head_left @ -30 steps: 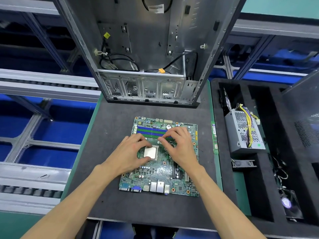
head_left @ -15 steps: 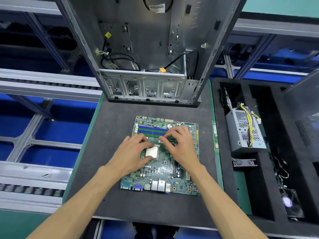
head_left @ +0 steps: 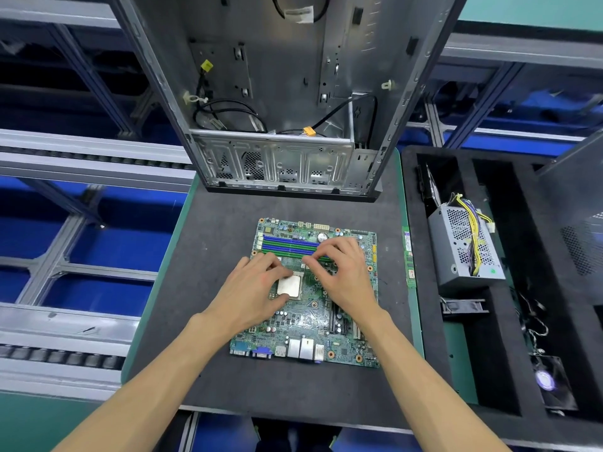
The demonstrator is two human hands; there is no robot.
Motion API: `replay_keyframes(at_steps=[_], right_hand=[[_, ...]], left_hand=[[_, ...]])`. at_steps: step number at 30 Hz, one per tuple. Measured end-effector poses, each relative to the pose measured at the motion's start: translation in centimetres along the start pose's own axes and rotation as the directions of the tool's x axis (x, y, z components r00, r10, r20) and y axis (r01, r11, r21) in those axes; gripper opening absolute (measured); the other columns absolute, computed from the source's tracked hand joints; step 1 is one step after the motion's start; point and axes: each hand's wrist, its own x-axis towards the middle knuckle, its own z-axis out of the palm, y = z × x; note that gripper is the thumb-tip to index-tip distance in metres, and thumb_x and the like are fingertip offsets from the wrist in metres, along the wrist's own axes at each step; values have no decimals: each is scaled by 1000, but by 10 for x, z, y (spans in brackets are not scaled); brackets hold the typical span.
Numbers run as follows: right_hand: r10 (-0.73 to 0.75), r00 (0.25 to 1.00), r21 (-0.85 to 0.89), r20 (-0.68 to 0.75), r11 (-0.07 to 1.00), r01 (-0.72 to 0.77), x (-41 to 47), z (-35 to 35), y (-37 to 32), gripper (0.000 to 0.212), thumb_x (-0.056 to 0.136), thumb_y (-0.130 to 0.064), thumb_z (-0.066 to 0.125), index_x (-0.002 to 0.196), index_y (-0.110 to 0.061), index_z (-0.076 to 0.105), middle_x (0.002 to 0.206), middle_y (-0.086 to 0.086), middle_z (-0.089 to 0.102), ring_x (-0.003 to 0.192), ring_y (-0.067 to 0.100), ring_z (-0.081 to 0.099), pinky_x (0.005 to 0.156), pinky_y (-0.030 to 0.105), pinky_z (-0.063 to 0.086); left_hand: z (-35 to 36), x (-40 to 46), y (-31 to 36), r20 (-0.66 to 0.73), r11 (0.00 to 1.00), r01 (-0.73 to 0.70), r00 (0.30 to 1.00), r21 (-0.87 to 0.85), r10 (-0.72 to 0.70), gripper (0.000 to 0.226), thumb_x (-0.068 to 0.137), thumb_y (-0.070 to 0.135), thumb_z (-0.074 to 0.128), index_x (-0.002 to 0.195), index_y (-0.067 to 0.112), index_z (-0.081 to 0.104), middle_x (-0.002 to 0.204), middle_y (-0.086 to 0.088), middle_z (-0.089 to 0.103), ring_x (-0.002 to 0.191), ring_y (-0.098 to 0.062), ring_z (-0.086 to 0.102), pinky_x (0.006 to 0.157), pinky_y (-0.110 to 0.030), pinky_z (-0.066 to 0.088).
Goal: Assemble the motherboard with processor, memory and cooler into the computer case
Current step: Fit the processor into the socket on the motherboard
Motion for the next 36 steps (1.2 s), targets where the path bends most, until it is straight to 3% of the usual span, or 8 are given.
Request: replay_keyframes(at_steps=[12,36], right_hand=[[6,1000,-2,10,1000,-6,0,0,1,30,92,-50,66,87,-20,71,96,-9,60,100,15,52,97,34,38],[14,1000,7,15,1000,-14,0,-3,-4,31,92,-48,66,86,-18,72,95,-8,61,98,15,52,93,39,41]], left_hand=[[2,-1,2,-9,1000,3,1000,2,-3,46,87,46,66,129,28,61,114,12,52,109,-9,48,92,-28,33],[1,-4,9,-18,1000,17,1000,16,-17,45,88,38,68,131,27,62,114,9,54,108,-12,49,92,-29,35]])
